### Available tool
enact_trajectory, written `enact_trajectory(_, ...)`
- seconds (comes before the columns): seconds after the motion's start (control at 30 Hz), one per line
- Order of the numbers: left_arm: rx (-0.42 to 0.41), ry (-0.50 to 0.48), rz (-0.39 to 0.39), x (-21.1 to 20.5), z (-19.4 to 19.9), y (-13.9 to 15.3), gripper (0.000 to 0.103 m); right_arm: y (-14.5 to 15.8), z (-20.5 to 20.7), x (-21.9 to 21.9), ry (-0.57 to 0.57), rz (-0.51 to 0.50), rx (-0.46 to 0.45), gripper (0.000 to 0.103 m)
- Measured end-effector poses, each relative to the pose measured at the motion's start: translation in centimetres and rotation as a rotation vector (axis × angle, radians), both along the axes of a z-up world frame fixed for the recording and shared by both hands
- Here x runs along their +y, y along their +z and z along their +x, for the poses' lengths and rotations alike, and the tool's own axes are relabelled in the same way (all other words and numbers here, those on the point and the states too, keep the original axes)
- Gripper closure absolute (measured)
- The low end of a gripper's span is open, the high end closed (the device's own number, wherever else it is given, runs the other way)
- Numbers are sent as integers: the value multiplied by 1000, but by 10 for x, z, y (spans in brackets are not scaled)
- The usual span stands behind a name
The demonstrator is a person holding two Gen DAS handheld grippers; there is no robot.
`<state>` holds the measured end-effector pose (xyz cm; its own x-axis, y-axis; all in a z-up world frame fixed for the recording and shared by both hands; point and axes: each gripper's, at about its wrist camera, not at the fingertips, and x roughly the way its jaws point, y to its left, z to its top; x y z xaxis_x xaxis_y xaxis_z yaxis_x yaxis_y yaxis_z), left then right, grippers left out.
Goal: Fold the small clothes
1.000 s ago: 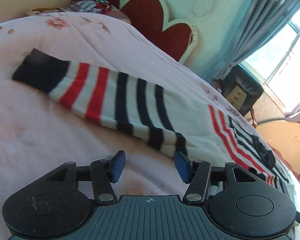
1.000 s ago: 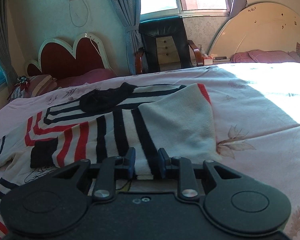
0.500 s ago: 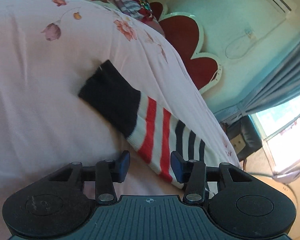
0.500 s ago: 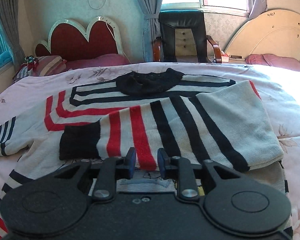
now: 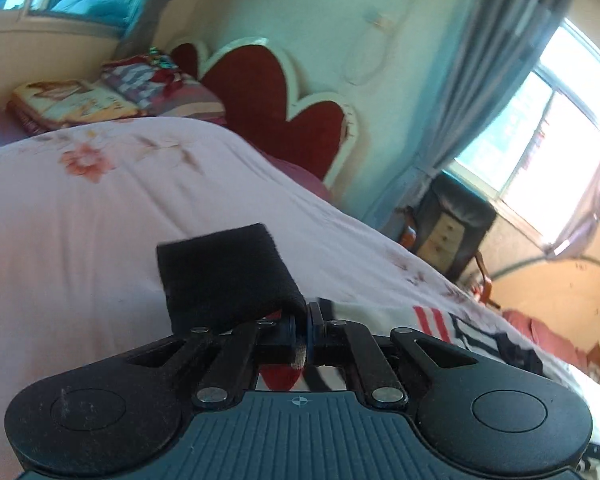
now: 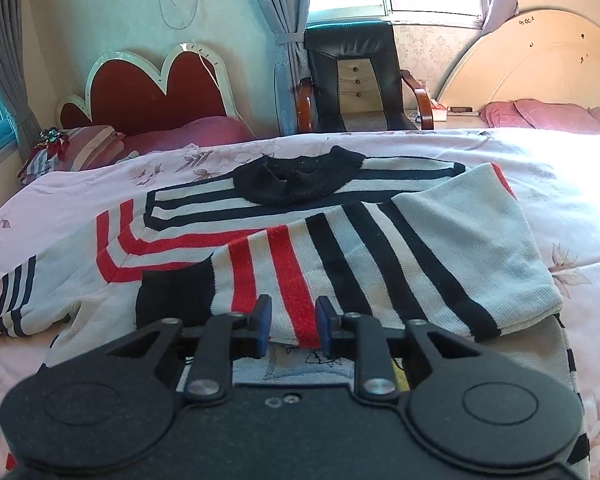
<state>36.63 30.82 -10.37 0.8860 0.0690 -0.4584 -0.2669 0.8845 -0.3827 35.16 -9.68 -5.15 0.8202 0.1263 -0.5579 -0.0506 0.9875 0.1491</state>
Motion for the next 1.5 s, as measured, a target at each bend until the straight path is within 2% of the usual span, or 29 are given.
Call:
enact_trajectory(0.13,-4,-130,73,-52,22,7,99,-2,-1,-7,-27,19,1,78)
enact_trajectory(0.3,17,-239,89,-113,50,13,99,-3,3,-11,-24,-6,-7,78)
enact_trajectory(0.5,46,-418,185,-198,57,33,99,-7,13,-23,-28,-23,10,78)
enact_trajectory(0.67,124,-557,279,-267,54,23,98,-11,19,-40,-33,-23,20,78)
enact_trajectory(0.8,226,-614,345,-304,56,6,98,-13,22,-53,-38,-11,33,76)
enact_trajectory(0.83,216,-599,380,-312,53,5,97,-14,23,-56,-40,-9,37,75)
enact_trajectory(0.87,207,-594,403,-316,48,6,89,-15,23,-58,-42,-4,40,71)
enact_trajectory(0.9,199,-596,404,-318,44,8,80,-15,22,-62,-43,9,41,68)
enact_trajectory(0.93,190,-599,388,-317,39,11,57,-14,20,-65,-43,22,36,62)
enact_trajectory(0.97,165,-594,372,-315,33,17,45,-13,18,-68,-43,36,31,60)
enact_trajectory(1.03,108,-571,366,-304,14,30,44,-11,14,-71,-38,64,17,61)
enact_trajectory(1.17,65,-469,327,-257,-21,43,44,-3,10,-70,3,171,2,60)
enact_trajectory(1.27,103,-351,360,-215,-40,35,44,-3,12,-61,41,233,11,59)
enact_trajectory(1.33,149,-303,352,-190,-44,25,44,-3,14,-47,77,238,9,59)
enact_trajectory(1.5,213,-275,354,-160,-32,0,44,-6,23,4,194,172,23,54)
